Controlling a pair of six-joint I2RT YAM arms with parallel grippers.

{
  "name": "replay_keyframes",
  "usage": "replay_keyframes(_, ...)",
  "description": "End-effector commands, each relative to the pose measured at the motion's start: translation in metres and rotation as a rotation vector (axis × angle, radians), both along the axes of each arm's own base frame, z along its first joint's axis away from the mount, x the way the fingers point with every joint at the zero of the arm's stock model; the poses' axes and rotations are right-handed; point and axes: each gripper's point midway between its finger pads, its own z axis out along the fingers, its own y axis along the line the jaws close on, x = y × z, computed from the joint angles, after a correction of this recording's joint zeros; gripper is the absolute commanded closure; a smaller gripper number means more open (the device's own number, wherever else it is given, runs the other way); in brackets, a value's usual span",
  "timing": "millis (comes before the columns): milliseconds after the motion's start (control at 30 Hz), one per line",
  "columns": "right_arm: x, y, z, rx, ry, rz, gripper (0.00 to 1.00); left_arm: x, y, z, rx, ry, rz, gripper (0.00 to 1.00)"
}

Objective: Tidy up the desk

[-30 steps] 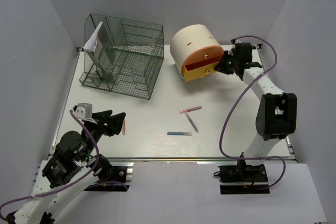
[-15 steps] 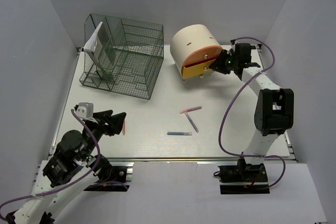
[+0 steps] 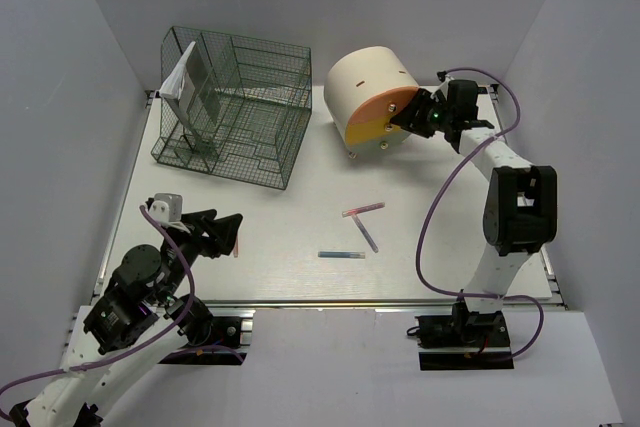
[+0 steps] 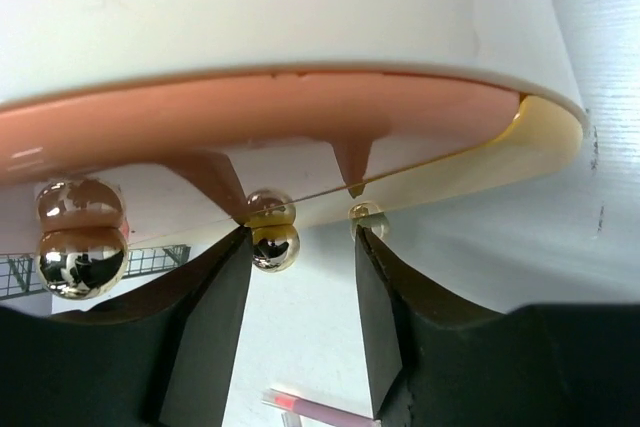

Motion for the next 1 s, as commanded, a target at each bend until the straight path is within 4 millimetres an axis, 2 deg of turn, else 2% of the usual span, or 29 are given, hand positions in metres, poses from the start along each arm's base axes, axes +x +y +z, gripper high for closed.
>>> replay_keyframes(0,0.016,0.001,0.024,0.032,-0.097,0.011,0.48,0.002,-0.004,-0.005,0.012,0.017,-0.009,0.24)
replay_keyframes(100,0.016,0.001,0.023,0.034,-0.096,0.015,0.47,0.001,-0.004,-0.005,0.011,0.016,-0.011,0.24)
replay_keyframes(200,0.010,0.002,0.021,0.039,-0.093,0.019,0.53,0.001,-0.003,-0.004,0.008,0.014,-0.008,0.24)
replay_keyframes(233,0.009,0.002,0.022,0.035,-0.105,0.020,0.59,0.001,-0.003,-0.004,0.009,0.013,-0.008,0.24)
replay_keyframes(267,0.003,0.000,0.014,0.026,-0.096,0.020,0.64,0.001,-0.003,-0.004,0.009,0.013,-0.009,0.24)
replay_keyframes(333,-0.002,-0.003,0.018,-0.009,-0.148,0.025,0.74,0.001,-0.003,-0.004,0.007,0.013,-0.008,0.24)
replay_keyframes(367,-0.010,-0.005,0.007,-0.025,-0.135,0.026,0.77,0.001,-0.003,-0.004,0.008,0.012,-0.008,0.24)
replay_keyframes(433,-0.017,-0.010,0.006,-0.055,-0.159,0.023,0.85,0.001,-0.004,-0.003,0.006,0.010,-0.012,0.24)
replay_keyframes(533,-0.030,-0.014,-0.006,-0.095,-0.166,0.033,0.85,0.001,-0.004,-0.004,0.008,0.011,-0.014,0.24)
replay_keyframes(567,-0.031,-0.016,-0.005,-0.100,-0.183,0.032,0.84,0.001,-0.004,-0.003,0.007,0.010,-0.015,0.24)
replay_keyframes(667,-0.038,-0.012,-0.020,-0.094,-0.166,0.054,0.78,0.002,-0.003,-0.004,0.010,0.010,-0.006,0.24)
replay_keyframes(867,-0.028,-0.003,-0.046,-0.062,-0.117,0.087,0.73,0.003,-0.003,-0.004,0.013,0.013,-0.002,0.24)
replay_keyframes(967,-0.020,-0.001,-0.050,-0.037,-0.133,0.083,0.66,0.003,-0.003,-0.006,0.016,0.018,0.000,0.24)
